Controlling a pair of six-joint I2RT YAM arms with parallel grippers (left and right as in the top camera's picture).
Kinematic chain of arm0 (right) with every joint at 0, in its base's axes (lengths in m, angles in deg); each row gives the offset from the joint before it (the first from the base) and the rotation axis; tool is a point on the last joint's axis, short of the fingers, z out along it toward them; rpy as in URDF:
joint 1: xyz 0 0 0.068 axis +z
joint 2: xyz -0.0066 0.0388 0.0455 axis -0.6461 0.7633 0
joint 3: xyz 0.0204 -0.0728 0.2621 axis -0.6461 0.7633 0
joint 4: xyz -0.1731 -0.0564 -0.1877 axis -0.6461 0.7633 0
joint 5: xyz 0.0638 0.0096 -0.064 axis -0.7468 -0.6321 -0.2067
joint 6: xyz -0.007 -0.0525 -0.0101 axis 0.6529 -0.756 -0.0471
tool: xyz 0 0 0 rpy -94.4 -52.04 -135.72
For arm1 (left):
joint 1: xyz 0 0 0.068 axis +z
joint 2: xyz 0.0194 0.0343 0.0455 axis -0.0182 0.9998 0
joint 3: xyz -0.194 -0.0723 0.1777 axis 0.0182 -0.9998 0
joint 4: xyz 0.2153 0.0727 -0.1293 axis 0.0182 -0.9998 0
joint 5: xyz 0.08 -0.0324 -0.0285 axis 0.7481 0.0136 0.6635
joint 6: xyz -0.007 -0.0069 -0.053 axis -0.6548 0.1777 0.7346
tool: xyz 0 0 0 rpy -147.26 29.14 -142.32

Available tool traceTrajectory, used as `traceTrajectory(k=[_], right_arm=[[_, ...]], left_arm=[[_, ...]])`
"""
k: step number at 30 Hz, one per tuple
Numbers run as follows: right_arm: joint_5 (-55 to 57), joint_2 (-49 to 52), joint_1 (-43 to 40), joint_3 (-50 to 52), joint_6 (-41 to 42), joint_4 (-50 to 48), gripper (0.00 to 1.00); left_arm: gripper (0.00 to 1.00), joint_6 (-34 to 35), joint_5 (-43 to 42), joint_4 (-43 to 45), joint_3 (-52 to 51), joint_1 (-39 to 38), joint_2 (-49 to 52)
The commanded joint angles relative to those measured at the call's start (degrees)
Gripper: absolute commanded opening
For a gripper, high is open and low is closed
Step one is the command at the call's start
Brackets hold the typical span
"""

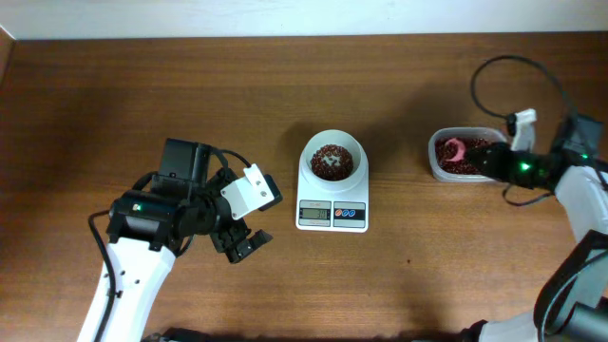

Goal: Scoop and weigh 50g on scale
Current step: 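Return the empty scoop with the right gripper into the bean tub, then fill the scoop with beans and carry it toward the scale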

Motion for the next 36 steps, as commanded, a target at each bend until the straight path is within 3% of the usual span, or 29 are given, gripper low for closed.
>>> traceTrajectory(k=[1, 10, 22, 36], right_arm=[[-6.38, 0.42, -4.31, -0.17, 0.44, 0.81, 0.04], [-9.18, 0.42, -8.83, -0.17, 0.42, 2.05, 0.04], [-23.52, 0.42, -8.31, -0.17, 0.46, 2.05, 0.04], [-24.98, 0.42, 11.61, -0.17, 0.46, 1.97, 0.04]], left_arm=[[0.99, -0.92, -0.63, -0.09, -0.22, 0.24, -0.07], [0.99, -0.92, -0.63, -0.11, -0.22, 0.24, -0.07], [0.99, -0.94, -0.63, -0.09, -0.22, 0.24, -0.09], [0.99, -0.94, -0.63, -0.09, -0.22, 0.24, -0.09]])
